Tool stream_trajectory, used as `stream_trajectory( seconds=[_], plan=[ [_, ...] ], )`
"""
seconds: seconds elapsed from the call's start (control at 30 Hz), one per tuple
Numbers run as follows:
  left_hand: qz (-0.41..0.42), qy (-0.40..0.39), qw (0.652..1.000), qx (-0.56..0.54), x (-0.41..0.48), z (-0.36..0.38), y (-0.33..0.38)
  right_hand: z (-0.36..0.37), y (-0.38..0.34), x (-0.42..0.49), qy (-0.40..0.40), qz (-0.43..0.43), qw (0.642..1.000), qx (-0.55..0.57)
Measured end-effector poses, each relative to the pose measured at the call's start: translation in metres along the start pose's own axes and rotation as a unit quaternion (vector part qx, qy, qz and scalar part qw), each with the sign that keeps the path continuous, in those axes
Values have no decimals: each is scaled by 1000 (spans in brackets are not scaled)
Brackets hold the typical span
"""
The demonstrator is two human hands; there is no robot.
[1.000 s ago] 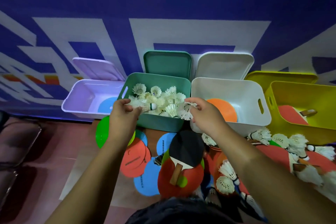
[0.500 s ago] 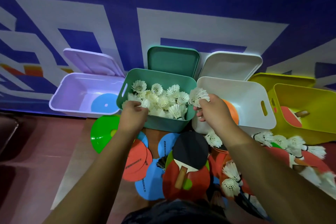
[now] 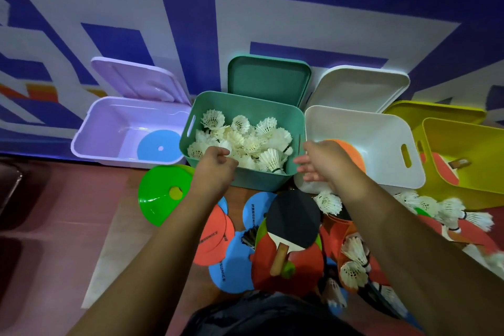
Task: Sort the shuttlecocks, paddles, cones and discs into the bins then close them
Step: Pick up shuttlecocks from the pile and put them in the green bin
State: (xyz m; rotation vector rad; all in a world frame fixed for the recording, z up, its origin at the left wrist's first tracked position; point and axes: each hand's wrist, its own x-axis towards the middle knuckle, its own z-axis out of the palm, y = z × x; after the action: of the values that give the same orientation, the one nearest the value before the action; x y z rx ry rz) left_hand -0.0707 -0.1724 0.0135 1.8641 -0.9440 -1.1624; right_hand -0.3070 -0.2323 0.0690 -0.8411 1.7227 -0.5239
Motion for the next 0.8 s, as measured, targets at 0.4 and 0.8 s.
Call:
stream_trajectory(
  seconds=[0.4, 0.8],
  plan=[
    [26, -142, 989, 28, -32, 49, 28, -69, 61, 2, 58, -36, 997, 28],
    [41, -325, 903, 279, -45, 176, 16, -168, 145, -26, 159, 17, 984, 82]
  ],
)
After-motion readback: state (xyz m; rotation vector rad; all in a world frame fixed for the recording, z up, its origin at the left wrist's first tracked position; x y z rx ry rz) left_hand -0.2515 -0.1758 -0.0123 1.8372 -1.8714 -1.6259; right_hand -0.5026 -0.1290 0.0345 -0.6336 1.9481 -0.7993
